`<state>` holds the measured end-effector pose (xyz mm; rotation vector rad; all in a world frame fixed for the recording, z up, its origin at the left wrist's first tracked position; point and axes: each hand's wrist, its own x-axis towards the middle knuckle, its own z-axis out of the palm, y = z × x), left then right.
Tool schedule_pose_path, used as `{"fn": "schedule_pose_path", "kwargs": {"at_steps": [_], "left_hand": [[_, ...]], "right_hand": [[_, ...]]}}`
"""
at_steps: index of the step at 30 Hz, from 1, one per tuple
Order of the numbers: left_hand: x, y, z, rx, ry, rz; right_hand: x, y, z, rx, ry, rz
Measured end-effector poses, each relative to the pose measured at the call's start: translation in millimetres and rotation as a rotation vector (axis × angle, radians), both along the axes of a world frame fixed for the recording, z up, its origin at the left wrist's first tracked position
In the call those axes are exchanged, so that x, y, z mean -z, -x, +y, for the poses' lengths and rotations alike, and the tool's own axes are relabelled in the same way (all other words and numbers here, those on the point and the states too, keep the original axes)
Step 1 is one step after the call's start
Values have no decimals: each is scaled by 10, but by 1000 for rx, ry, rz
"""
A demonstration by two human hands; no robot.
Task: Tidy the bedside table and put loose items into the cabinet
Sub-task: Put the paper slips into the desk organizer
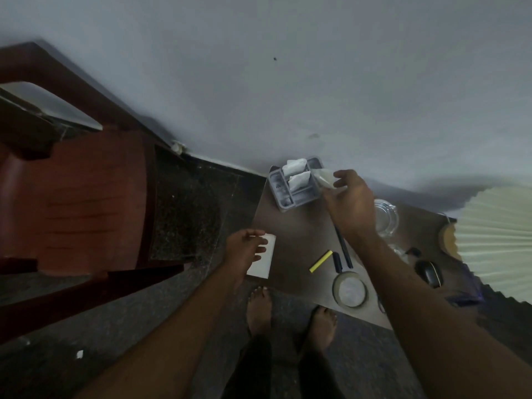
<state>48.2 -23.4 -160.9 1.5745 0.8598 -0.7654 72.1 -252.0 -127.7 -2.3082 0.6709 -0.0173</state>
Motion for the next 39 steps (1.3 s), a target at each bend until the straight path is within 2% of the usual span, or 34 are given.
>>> {"fn": "schedule_pose_path", "kwargs": {"at_steps": [9,13,21,25,31,39], "left_hand": [[114,218,83,7,-13,43],[136,229,76,28,-35,16],[241,190,207,124,-206,-119],[321,189,303,194,-320,-128],[416,189,379,211,-329,-130],[543,100,409,303,-298,-71]], "right_hand": [[131,204,57,7,-34,45],[197,355,199,-14,-70,126],[438,680,677,-95,-151,210],[581,772,878,-115,-177,253],[790,847,1138,-74,-192,353],[959,806,1338,-16,-113,517]]}}
